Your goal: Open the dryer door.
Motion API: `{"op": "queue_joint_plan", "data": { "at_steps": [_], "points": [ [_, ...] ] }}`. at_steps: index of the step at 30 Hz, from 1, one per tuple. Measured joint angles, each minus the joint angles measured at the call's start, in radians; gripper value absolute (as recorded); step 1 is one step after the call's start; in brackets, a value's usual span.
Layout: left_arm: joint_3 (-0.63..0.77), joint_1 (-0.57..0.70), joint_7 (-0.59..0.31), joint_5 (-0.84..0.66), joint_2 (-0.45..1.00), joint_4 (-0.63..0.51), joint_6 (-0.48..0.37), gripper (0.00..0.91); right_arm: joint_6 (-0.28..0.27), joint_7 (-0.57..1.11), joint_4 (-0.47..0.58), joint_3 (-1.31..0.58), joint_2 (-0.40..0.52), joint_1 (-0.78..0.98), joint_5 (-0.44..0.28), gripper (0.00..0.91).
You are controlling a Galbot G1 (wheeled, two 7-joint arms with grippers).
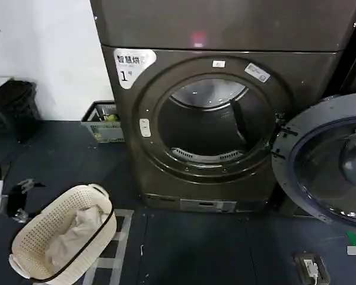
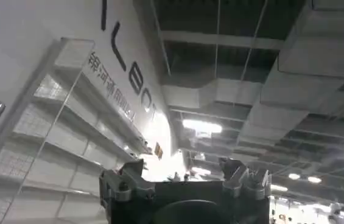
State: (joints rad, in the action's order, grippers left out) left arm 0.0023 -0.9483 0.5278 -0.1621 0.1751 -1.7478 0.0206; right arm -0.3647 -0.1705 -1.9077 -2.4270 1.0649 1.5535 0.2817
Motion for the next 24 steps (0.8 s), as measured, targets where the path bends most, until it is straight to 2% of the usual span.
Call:
{"op": "queue_joint_plan", "data": {
  "at_steps": [12,24],
  "points": [
    [0.0,-0.005,0.0,0.007,-0.022,0.044,0.023,0.907,-0.003,-0.003,-0.013,-0.018,0.019,0.017,0.019,0.907],
    [-0.002,0.0,0.048,0.052,-0.03,0.082,0.057,0.907,-0.009,0.002,-0.023,-0.018,0.023,0.018,0.018,0.907]
  ]
}}
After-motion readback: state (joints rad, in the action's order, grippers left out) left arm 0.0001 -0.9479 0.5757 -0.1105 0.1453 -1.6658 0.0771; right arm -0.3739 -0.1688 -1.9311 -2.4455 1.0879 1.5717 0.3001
